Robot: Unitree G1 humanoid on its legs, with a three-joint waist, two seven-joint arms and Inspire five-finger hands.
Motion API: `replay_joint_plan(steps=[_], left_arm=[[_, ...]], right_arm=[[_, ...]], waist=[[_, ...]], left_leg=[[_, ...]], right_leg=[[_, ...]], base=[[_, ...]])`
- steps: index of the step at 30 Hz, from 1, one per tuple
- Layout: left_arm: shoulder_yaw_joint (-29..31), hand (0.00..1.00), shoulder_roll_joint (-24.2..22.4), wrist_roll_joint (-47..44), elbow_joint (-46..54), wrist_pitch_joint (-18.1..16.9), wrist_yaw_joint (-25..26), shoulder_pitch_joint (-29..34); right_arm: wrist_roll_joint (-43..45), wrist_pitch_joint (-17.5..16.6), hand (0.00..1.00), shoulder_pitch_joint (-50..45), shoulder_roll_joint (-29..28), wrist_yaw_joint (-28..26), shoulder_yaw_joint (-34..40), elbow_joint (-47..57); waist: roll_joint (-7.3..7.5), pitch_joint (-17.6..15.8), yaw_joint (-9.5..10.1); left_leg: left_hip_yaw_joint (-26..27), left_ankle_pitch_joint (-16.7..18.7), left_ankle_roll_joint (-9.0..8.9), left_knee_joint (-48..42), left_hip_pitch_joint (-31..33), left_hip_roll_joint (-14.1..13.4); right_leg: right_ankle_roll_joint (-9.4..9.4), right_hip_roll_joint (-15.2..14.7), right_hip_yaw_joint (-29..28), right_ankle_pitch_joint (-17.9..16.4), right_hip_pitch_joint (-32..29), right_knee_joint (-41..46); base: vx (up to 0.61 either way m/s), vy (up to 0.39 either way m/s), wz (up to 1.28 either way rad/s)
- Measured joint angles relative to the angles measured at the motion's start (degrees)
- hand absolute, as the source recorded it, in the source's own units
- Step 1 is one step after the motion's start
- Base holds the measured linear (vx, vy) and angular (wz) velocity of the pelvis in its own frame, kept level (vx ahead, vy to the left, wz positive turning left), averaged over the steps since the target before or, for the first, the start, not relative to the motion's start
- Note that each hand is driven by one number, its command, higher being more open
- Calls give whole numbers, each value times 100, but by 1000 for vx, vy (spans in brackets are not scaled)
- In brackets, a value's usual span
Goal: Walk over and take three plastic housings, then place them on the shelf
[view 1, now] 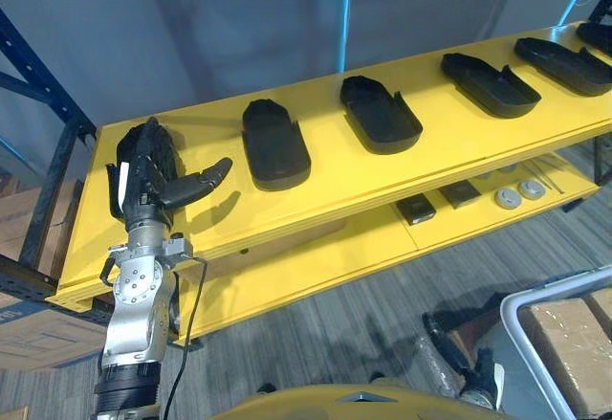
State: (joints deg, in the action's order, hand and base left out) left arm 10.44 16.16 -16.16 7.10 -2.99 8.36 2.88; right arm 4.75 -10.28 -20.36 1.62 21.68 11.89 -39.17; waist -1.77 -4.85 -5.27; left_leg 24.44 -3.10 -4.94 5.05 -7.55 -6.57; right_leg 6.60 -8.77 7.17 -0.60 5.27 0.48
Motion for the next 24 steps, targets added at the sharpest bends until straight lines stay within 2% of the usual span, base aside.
replay_joint_plan(steps=[11,18,24], left_arm=[[-70,100,0,-178,-493,121,40,-2],[-74,100,2,-255,-732,594,-72,-2],[-98,100,2,-378,-889,692,-121,-2]], right_arm=[[1,86,100,50,33,-149,-24,-396],[9,79,100,160,37,-229,-127,-395],[9,79,100,180,38,-255,-139,-391]], waist=[[28,19,-74],[36,14,-98],[49,5,-105]], left_leg=[[30,-16,-1,5,-94,5],[41,-11,-8,5,-96,0],[49,-3,-16,4,-92,-3]], right_leg=[[3,-1,36,67,147,-168],[10,0,41,72,155,-185],[16,1,39,103,177,-259]], base=[[3,1,-1],[0,0,0],[0,0,0]])
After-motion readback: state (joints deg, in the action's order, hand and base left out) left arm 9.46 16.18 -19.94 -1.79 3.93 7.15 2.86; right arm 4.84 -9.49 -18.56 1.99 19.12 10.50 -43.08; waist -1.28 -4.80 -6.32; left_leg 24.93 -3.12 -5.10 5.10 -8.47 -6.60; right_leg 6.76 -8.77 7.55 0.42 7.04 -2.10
